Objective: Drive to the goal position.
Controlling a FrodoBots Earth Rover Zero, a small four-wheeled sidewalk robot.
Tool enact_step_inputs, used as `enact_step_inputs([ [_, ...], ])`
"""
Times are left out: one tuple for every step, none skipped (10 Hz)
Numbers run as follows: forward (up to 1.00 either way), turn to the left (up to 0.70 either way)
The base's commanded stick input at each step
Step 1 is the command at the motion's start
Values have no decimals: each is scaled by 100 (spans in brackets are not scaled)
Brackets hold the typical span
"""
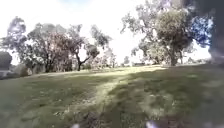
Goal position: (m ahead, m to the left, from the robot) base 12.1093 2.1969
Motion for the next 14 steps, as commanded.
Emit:
enact_step_inputs([
  [70,35],
  [70,33],
  [70,3],
  [70,2],
  [70,2],
  [70,2],
  [70,2],
  [70,2],
  [70,1],
  [70,0],
  [70,0],
  [70,-21],
  [70,-28],
  [70,-17],
])
